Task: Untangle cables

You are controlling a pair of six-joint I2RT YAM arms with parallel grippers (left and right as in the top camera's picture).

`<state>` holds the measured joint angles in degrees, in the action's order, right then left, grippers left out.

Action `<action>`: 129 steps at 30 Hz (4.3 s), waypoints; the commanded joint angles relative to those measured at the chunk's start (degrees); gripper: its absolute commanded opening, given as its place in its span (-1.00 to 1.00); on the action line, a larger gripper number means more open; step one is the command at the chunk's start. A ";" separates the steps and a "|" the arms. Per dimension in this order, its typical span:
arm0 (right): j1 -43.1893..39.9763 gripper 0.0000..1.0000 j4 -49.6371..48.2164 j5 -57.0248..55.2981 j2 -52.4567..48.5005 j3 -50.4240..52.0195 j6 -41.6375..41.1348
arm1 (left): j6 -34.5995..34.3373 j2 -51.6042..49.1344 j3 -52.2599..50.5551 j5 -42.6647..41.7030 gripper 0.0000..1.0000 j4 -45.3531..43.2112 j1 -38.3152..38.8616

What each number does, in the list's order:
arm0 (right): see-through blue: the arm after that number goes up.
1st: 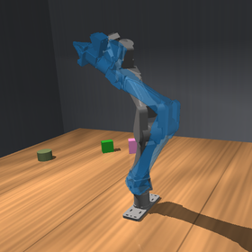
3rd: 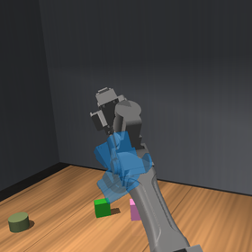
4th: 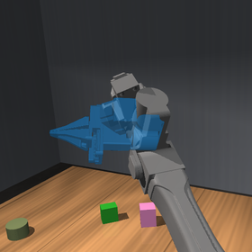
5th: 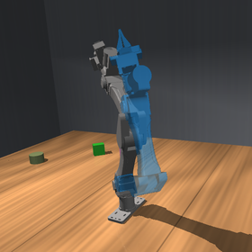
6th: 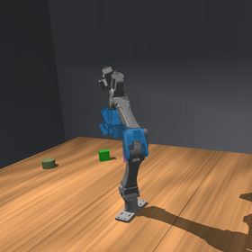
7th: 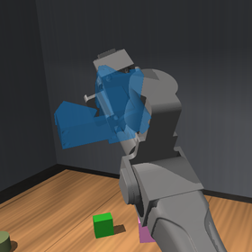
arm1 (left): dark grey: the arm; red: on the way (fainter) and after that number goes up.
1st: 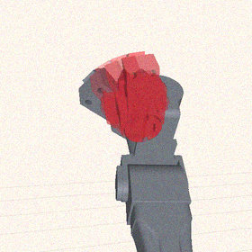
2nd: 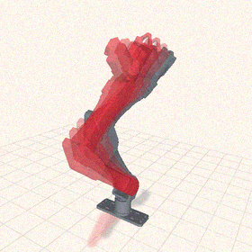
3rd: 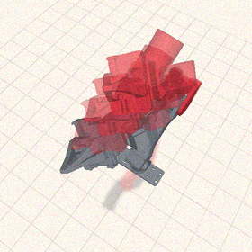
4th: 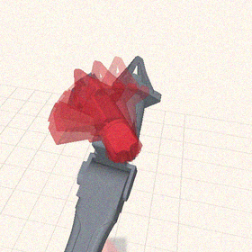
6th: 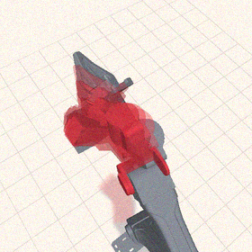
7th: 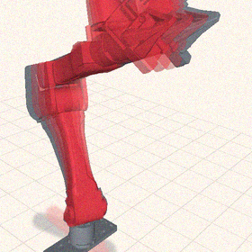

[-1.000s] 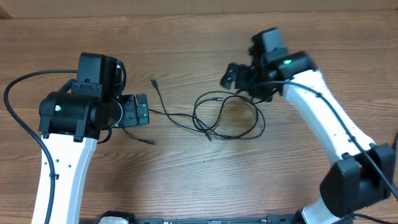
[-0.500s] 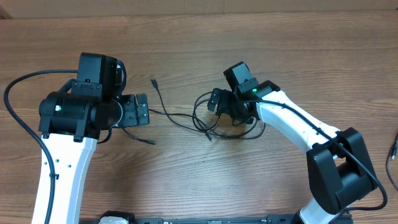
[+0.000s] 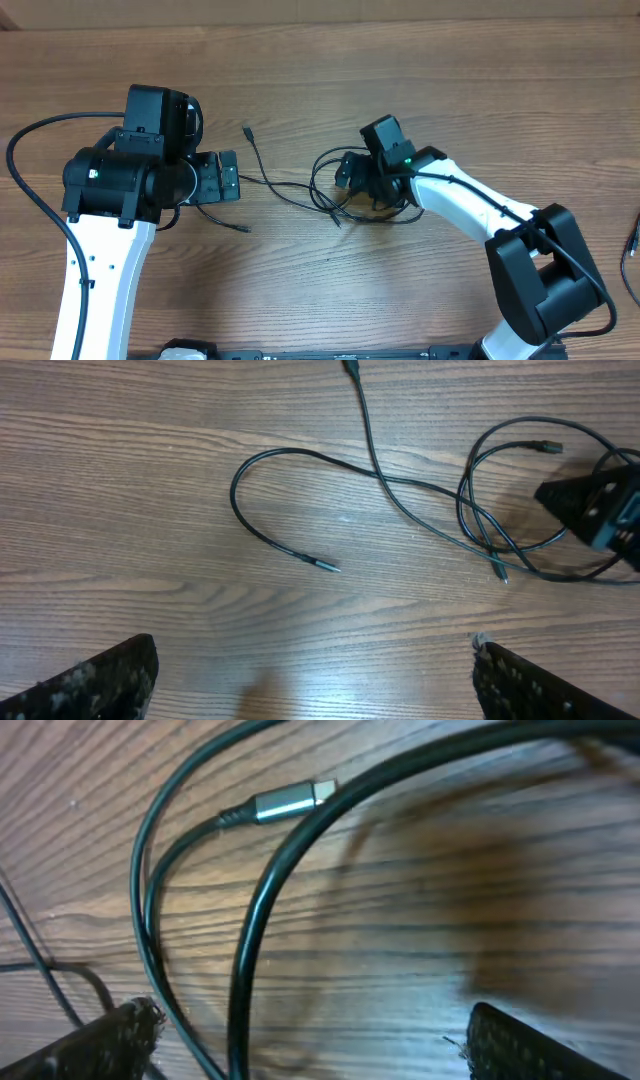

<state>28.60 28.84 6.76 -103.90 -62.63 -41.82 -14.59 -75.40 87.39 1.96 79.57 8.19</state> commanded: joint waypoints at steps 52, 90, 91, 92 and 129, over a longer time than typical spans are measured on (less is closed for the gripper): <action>0.81 -0.92 25.70 -19.17 12.83 -68.39 18.36 | 0.68 0.66 0.83 -0.28 0.99 -0.07 0.11; 0.81 -0.92 20.26 -19.39 20.85 -68.26 28.68 | 0.68 0.66 0.83 -0.26 1.00 -0.07 0.11; 0.81 -0.92 21.03 -19.39 20.85 -68.26 28.65 | 0.68 0.66 0.83 -0.28 1.00 -0.07 0.11; 0.81 -0.92 21.81 -19.39 20.85 -68.26 28.65 | 0.68 0.66 0.83 -0.26 0.99 -0.07 0.11; 0.96 -0.93 42.10 12.96 21.84 -68.28 40.02 | 5.60 -7.63 0.83 -32.85 0.99 -14.97 4.70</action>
<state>29.63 70.81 -1.96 -82.35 -130.08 -7.99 -11.84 -80.60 87.39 -26.87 65.14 12.84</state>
